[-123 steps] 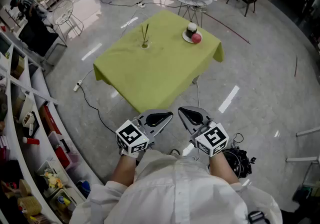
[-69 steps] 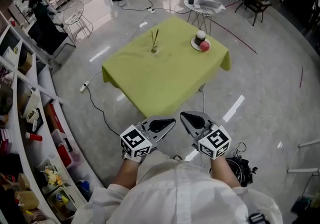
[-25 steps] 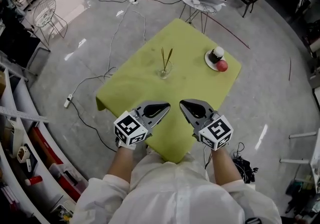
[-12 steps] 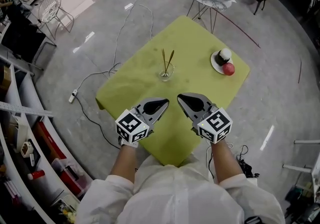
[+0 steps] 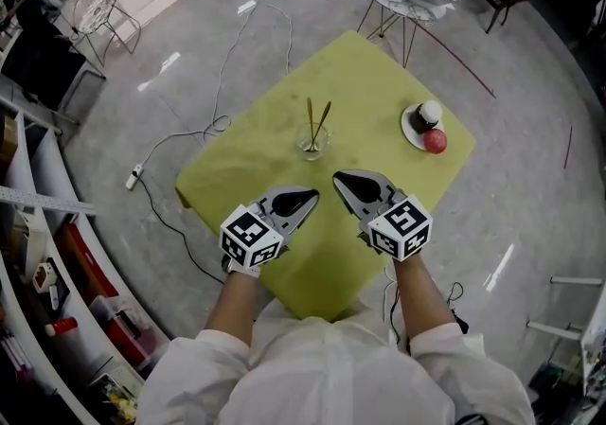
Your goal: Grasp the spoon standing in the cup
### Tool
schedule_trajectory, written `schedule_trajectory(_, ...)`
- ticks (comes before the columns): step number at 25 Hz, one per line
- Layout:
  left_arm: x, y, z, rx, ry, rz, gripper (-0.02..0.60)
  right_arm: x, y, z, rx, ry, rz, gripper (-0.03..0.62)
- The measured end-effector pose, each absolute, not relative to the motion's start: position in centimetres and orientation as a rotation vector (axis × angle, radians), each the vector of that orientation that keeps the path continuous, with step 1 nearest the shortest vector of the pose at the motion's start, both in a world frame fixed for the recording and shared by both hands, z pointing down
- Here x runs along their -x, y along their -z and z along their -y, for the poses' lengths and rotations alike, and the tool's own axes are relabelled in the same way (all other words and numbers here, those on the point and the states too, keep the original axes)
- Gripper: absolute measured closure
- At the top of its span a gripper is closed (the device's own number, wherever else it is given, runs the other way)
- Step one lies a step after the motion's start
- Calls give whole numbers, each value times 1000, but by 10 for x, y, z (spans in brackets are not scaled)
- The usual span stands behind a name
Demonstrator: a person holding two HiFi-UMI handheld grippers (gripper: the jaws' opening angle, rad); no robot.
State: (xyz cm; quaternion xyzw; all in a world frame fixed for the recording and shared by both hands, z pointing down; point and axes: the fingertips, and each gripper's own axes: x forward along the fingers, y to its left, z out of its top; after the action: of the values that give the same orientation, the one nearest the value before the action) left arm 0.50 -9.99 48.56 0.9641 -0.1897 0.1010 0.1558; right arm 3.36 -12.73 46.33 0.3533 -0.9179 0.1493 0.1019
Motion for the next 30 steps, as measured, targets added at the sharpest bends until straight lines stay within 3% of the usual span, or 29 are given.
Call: schedule_trajectory(30, -7, -498, 126, -2713, -287, 552, 575, -48, -518, 223, -982, -588, 2593, 476)
